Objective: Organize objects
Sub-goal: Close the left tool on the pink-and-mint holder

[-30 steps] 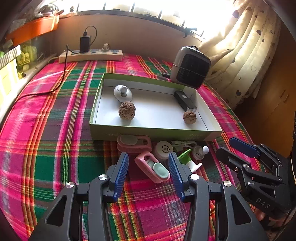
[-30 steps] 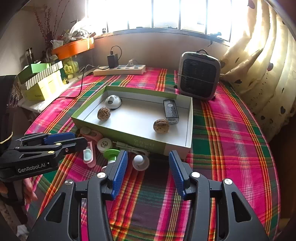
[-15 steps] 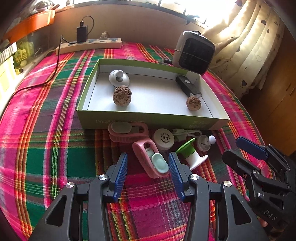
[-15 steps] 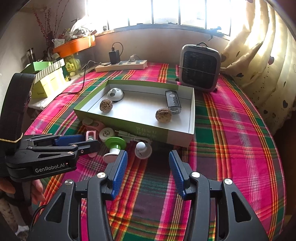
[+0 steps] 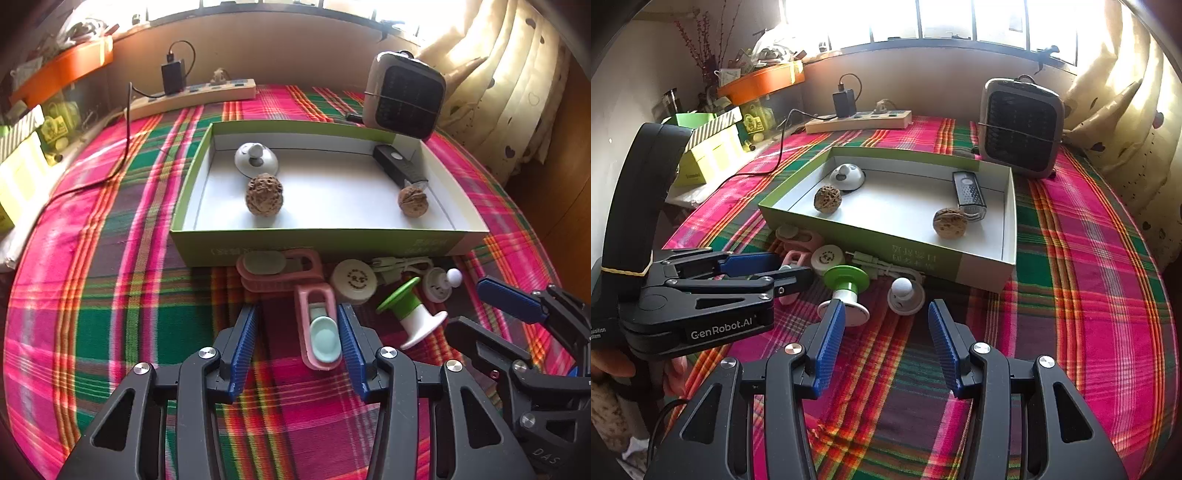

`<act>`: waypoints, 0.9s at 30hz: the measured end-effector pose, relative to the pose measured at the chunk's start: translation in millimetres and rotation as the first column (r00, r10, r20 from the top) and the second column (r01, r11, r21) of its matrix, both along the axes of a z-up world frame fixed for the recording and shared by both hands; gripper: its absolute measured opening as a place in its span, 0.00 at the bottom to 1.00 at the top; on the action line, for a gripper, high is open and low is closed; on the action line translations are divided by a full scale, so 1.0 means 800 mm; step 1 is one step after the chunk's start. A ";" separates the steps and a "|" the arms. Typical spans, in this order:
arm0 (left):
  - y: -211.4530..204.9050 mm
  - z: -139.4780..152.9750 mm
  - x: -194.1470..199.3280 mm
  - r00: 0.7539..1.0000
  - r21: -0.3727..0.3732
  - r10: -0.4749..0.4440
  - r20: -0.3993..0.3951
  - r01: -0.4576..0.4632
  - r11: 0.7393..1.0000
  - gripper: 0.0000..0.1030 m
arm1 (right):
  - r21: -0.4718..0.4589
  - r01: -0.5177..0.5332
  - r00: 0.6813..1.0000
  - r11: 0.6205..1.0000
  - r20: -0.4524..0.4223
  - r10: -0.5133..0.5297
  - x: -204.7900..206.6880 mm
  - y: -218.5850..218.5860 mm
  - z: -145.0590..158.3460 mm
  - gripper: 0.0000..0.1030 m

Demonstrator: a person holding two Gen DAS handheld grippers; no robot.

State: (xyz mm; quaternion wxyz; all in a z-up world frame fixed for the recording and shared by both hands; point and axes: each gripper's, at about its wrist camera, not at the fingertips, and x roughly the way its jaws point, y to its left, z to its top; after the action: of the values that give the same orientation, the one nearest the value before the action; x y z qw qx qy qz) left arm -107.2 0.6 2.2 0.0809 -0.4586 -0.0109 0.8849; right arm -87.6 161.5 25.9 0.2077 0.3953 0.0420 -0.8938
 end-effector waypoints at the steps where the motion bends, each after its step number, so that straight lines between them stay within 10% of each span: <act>1: -0.001 0.000 0.000 1.000 -0.002 0.001 -0.003 -0.001 1.000 0.42 | -0.002 -0.006 1.000 1.000 0.001 0.006 0.000 -0.001 -0.001 0.47; 27: -0.046 -0.002 0.007 1.000 0.039 0.015 -0.013 -0.014 0.999 0.19 | 0.017 -0.087 0.994 0.996 0.068 0.086 -0.018 -0.047 -0.023 0.47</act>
State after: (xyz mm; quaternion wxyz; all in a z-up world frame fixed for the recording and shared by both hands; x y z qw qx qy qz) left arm -101.3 -36.3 0.6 0.0833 -0.4512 -0.0308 0.8880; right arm -102.3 123.8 7.3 0.2437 0.4249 0.0609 -0.8697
